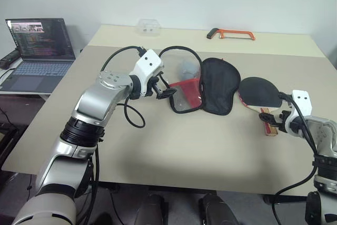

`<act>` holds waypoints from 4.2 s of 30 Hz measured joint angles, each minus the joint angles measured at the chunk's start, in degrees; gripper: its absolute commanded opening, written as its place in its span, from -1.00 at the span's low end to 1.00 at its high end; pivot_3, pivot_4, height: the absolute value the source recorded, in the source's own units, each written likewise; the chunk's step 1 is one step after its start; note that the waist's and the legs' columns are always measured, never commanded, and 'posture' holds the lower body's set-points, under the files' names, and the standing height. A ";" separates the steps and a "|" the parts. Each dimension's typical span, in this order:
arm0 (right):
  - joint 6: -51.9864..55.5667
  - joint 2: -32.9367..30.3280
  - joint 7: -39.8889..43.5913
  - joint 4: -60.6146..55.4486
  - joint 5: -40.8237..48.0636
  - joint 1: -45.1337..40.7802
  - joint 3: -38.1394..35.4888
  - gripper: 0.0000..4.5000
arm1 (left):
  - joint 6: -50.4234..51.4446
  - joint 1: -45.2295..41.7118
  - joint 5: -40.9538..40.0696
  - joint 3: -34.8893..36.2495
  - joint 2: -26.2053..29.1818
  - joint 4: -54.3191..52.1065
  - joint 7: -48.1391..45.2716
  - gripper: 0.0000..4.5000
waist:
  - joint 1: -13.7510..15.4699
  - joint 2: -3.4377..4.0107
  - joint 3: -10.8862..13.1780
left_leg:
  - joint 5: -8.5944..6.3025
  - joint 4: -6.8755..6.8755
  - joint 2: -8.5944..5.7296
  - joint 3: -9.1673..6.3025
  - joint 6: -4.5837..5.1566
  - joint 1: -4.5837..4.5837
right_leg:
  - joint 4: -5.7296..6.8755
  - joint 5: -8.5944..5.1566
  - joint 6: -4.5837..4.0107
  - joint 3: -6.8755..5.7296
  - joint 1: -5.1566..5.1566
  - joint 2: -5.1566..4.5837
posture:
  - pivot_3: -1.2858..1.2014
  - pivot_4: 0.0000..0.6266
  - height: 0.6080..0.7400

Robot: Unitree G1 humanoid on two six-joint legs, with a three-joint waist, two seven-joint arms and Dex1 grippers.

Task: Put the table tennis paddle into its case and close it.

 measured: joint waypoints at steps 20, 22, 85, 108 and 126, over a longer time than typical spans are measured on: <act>-3.12 4.49 -8.94 4.73 -0.88 -6.57 -3.00 -0.53 | -0.20 0.03 4.86 2.20 -0.66 2.83 1.30 1.00 | -0.25 -0.29 -0.18 | 0.00 -0.06 0.06 0.01 0.00 -0.08 | 0.04 0.02 -0.02 0.05 -0.16 0.04 | 0.03 -0.52 1.00; -2.88 3.63 -10.24 4.62 -0.94 -9.83 -3.99 -0.53 | -0.51 0.00 5.16 2.24 -0.75 3.07 1.29 1.00 | -0.25 -0.29 -0.18 | 0.00 -0.06 0.07 0.02 0.00 -0.32 | 0.07 0.02 -0.03 0.07 -0.43 0.04 | 0.03 -0.52 1.00; -9.79 37.66 -36.42 12.72 -0.39 -25.61 -6.26 -0.53 | 2.91 1.31 8.41 4.33 -2.01 2.22 2.55 1.00 | -1.11 -0.28 -0.19 | 0.04 -0.03 0.15 0.20 -0.03 -0.77 | 0.75 -0.02 -0.10 0.21 -1.30 -0.01 | 0.03 -0.52 1.00; -8.45 38.96 -35.59 11.57 -0.20 -24.55 -4.58 -0.53 | 3.64 1.48 8.48 4.33 -1.99 1.63 2.66 1.00 | -1.41 -0.28 -0.19 | 0.04 -0.03 0.15 0.20 -0.03 -0.77 | 0.75 -0.02 -0.11 0.22 -1.31 -0.01 | 0.03 -0.52 1.00; -18.46 37.95 -34.00 21.10 -0.52 -24.37 -1.89 -0.53 | 3.77 1.48 8.58 4.33 -2.05 1.63 2.75 1.00 | -1.60 -0.46 -0.30 | 0.06 0.02 0.15 0.13 -0.03 -0.66 | 0.91 -0.02 -0.11 0.18 -1.22 -0.01 | 0.03 -0.52 1.00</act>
